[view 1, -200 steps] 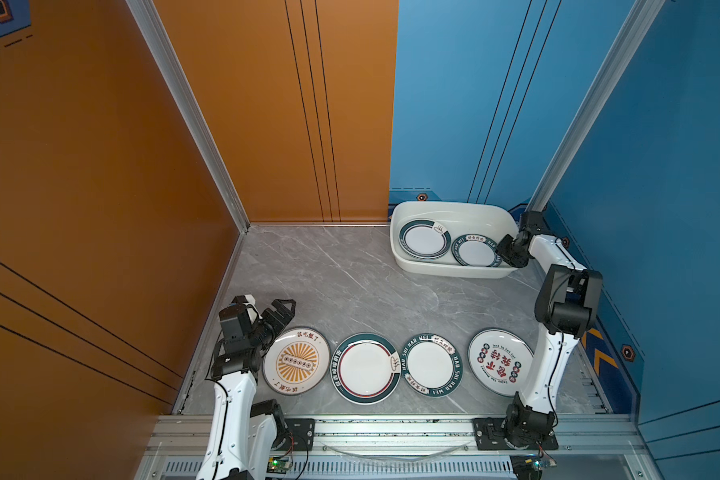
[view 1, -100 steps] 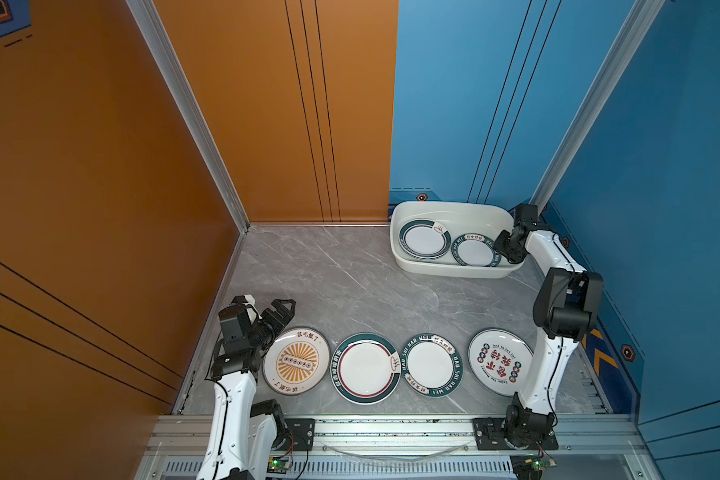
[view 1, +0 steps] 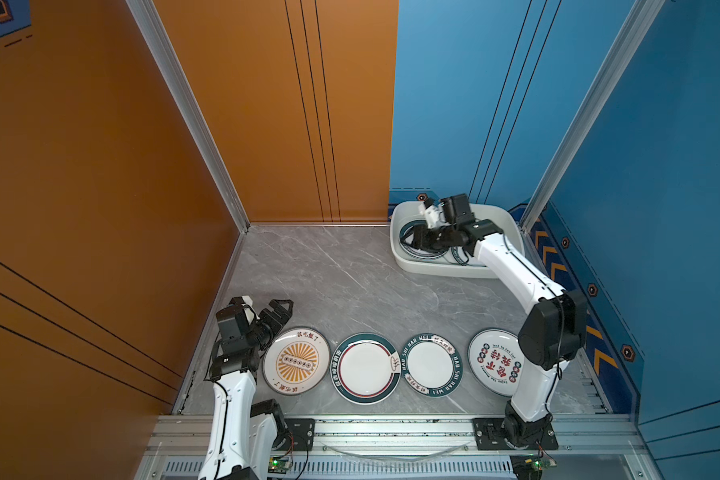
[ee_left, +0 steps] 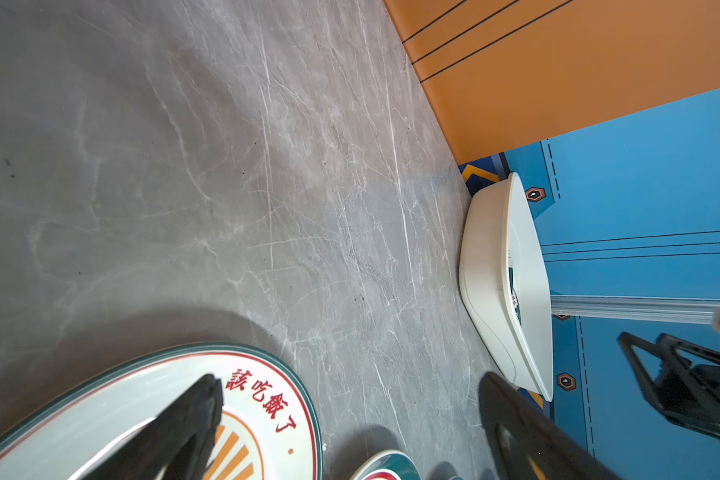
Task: Place the plates into the plastic bin on the countertop
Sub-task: 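Open the right gripper and swing it toward the orange-sunburst plate, then grip the orange-sunburst plate's edge with the right gripper and tilt it up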
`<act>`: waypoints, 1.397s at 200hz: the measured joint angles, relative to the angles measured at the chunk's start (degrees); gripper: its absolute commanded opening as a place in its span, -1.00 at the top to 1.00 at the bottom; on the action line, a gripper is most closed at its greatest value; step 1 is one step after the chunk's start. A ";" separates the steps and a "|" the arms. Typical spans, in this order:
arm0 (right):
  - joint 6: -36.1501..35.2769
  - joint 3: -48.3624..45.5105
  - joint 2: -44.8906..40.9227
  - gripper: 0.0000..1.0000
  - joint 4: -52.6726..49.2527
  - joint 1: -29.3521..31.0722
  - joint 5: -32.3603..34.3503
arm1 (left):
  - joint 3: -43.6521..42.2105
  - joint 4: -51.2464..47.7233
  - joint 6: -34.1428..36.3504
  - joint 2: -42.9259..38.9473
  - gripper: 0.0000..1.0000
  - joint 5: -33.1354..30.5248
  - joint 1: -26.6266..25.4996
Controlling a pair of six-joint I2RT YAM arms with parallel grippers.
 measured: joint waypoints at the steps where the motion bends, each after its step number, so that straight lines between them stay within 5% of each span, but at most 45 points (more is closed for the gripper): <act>1: -0.04 -0.09 0.13 -0.04 -0.02 0.31 -0.11 | 0.00 0.00 0.00 0.00 -0.96 0.00 0.00; 65: -0.76 -3.17 11.74 -0.05 1.79 15.34 -4.87 | 0.00 -0.63 -0.02 0.00 -0.96 0.59 0.26; 279: 3.61 6.16 27.58 0.11 6.73 26.40 -11.30 | 0.00 0.92 -0.48 2.34 -0.96 2.34 0.26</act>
